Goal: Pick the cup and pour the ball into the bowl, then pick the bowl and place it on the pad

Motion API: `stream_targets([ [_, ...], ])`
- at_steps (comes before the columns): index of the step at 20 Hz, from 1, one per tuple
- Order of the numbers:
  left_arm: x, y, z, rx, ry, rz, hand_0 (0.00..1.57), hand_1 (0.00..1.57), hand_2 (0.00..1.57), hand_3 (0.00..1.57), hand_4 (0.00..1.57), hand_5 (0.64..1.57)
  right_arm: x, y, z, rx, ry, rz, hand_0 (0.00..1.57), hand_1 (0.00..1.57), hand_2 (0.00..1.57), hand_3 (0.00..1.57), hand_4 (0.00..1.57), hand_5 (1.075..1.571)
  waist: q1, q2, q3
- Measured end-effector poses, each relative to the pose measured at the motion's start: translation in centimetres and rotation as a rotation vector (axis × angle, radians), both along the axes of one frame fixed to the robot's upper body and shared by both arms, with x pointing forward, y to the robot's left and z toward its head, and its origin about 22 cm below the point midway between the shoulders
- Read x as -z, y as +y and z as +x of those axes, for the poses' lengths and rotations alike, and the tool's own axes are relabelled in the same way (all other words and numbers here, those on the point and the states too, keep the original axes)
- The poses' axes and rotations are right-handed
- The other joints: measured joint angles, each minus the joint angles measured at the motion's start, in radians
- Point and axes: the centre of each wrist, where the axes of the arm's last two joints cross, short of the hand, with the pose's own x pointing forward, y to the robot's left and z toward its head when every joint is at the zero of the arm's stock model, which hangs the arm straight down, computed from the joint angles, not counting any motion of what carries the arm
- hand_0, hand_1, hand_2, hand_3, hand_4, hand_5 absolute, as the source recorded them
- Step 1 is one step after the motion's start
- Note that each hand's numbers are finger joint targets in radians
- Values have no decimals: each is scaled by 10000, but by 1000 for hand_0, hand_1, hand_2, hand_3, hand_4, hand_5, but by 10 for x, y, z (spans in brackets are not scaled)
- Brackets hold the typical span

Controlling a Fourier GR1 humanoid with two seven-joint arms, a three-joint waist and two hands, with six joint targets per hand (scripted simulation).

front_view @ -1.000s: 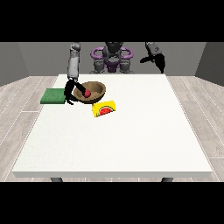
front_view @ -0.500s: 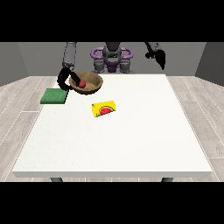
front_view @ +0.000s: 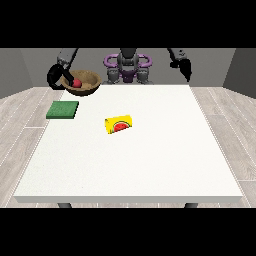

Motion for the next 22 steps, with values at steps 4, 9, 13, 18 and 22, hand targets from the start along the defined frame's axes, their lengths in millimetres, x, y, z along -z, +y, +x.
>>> stream_targets([
  [4, 1, 12, 0, -80, -286, -101, 0, 0, 0, 0, 1217, 1481, -17, -13, 1, -17, -236, 6, 1571, 1571, 1571, 466, 834, 1570, -73, 339, 4],
  [9, -30, 56, 6, -216, -1212, -277, 0, 0, 0, 0, 1319, 1562, -29, -57, -12, 328, -997, -266, 1571, 1571, 1571, 0, 884, 1571, 231, 1072, 7],
  [13, -65, 118, 3, -688, -1864, -396, 0, 0, 0, 0, 1280, 1571, -36, -75, -19, 518, -1460, -282, 1571, 1571, 1571, 0, 820, 1570, 366, 1501, 12],
  [18, -93, 177, -12, -1016, -2572, -559, 0, 0, 0, 0, 1213, 1565, -31, -77, -23, 736, -2223, -339, 1571, 1571, 1571, 0, 763, 1567, 451, 2092, 9],
  [22, -103, 205, -21, -1219, -3031, -593, 0, 0, 0, 0, 1185, 1559, -43, -85, -20, 903, -2621, -279, 1571, 1571, 1571, 252, 544, 1561, 411, 2448, 8],
])
